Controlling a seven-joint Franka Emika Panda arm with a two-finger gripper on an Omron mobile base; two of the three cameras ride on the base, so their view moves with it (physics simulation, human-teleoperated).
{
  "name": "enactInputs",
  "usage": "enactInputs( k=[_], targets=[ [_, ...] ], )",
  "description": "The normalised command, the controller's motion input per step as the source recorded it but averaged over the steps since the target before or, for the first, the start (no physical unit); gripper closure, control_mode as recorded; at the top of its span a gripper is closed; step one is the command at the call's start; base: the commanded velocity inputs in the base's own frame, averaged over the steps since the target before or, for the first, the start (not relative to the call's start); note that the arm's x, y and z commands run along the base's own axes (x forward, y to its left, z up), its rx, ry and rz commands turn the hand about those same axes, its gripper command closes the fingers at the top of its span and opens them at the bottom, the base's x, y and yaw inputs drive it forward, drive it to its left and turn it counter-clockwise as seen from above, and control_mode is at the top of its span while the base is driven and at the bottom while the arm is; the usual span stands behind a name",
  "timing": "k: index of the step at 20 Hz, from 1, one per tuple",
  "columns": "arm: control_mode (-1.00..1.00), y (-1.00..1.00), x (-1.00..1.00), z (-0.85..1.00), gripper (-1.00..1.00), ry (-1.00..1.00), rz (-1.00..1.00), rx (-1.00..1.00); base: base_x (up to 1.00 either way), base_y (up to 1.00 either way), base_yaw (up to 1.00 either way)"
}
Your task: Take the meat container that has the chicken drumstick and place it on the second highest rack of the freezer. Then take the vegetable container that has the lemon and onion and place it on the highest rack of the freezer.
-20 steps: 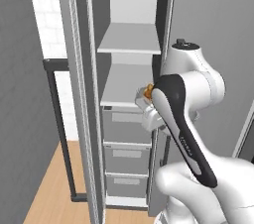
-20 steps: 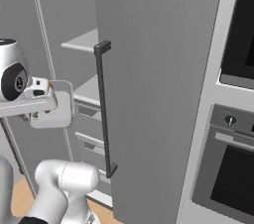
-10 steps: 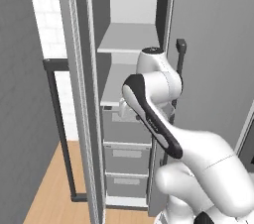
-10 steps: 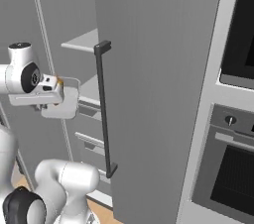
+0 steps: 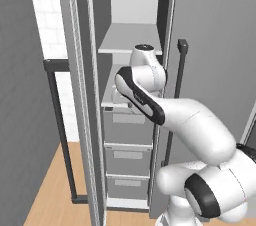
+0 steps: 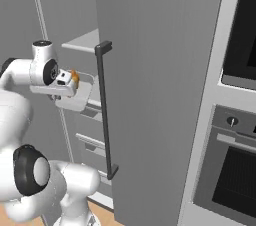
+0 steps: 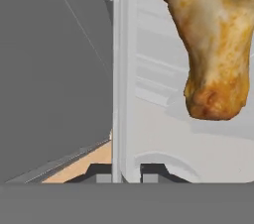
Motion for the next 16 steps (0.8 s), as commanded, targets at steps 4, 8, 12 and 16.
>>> enactInputs(
  k=[4,8,12,16],
  targets=[
    [-1.00,0.01,1.00,-0.59,1.00,0.00,-0.06,0.00,0.00,0.00,0.00],
    [-1.00,0.00,1.00,-0.38,1.00,-0.02,-0.02,0.00,0.00,0.00,0.00],
    [-1.00,0.00,1.00,-0.01,1.00,-0.02,-0.07,0.00,0.00,0.00,0.00],
    [-1.00,0.01,1.00,-0.32,1.00,-0.02,-0.04,-0.01,0.00,0.00,0.00]
  ],
)
